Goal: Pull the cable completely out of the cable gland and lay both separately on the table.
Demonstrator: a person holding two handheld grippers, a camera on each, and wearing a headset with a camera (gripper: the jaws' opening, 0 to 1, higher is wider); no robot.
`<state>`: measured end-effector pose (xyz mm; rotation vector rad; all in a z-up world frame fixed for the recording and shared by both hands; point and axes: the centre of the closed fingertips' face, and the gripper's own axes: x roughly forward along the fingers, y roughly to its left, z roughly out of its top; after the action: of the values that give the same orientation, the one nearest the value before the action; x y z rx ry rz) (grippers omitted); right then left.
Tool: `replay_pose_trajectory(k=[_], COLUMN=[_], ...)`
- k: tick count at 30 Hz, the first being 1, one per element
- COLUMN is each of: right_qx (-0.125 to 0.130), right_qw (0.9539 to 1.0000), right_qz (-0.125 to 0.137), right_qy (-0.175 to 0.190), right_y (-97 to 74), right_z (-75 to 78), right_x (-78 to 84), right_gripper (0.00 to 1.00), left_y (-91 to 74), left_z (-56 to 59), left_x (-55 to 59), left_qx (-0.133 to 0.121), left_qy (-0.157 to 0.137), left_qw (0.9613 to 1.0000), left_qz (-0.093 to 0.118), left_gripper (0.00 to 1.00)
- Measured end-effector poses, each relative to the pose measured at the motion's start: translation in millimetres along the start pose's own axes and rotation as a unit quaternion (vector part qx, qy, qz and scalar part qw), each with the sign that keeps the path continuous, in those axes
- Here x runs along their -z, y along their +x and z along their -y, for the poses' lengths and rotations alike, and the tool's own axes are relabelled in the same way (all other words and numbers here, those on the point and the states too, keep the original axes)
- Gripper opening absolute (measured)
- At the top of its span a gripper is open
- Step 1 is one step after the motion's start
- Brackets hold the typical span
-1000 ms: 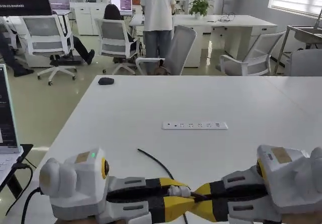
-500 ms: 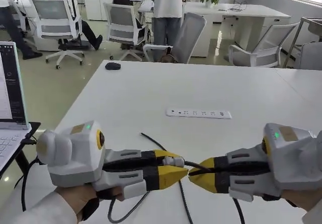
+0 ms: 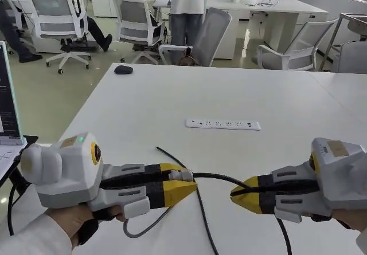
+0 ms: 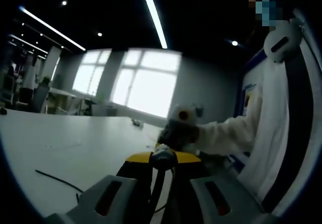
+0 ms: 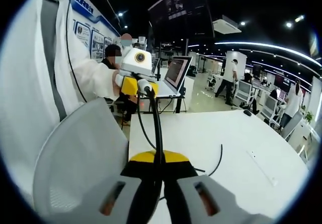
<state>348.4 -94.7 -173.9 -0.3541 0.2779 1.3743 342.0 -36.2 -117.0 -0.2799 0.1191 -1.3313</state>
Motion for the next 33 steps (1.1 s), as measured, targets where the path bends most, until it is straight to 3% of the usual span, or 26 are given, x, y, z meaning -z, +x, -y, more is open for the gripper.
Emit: replay_pose_trajectory(k=[9, 14, 16, 20, 24, 28, 33], right_qx=[-0.002, 0.004, 0.015, 0.014, -0.01, -0.023, -0.033], right_qw=[0.9999, 0.9997, 0.9994, 0.9992, 0.9983, 0.9975, 0.9971], right_qz=[0.0, 0.01, 0.019, 0.037, 0.051, 0.047, 0.044], right_qy=[0.016, 0.023, 0.026, 0.008, -0.028, -0.047, -0.052], right_y=[2.9, 2.0, -0.4, -6.4, -3.0, 5.4, 15.4], right_z=[4.7, 4.7, 7.5, 6.0, -5.5, -11.6, -11.5], right_x=[6.9, 0.6, -8.1, -33.6, -59.6, -68.2, -66.0], right_gripper=[0.02, 0.07, 0.14, 0.19, 0.23, 0.19, 0.17], left_y=[1.4, 1.6, 2.8, 6.7, 11.1, 11.8, 10.9], left_z=[-4.4, -5.0, -5.2, -3.9, 2.5, 2.0, -1.5], left_x=[2.4, 1.0, 1.5, 3.4, 7.0, 11.0, 7.1], left_qx=[0.0, -0.003, -0.003, -0.002, 0.007, 0.01, 0.01], left_qy=[-0.004, -0.007, -0.005, -0.002, 0.0, -0.001, -0.003], left_qw=[1.0, 0.9999, 0.9999, 0.9998, 0.9998, 0.9995, 0.9997], left_qz=[-0.008, -0.008, -0.011, -0.017, -0.021, -0.029, -0.023], left_gripper=[0.16, 0.16, 0.16, 0.16, 0.16, 0.16, 0.17])
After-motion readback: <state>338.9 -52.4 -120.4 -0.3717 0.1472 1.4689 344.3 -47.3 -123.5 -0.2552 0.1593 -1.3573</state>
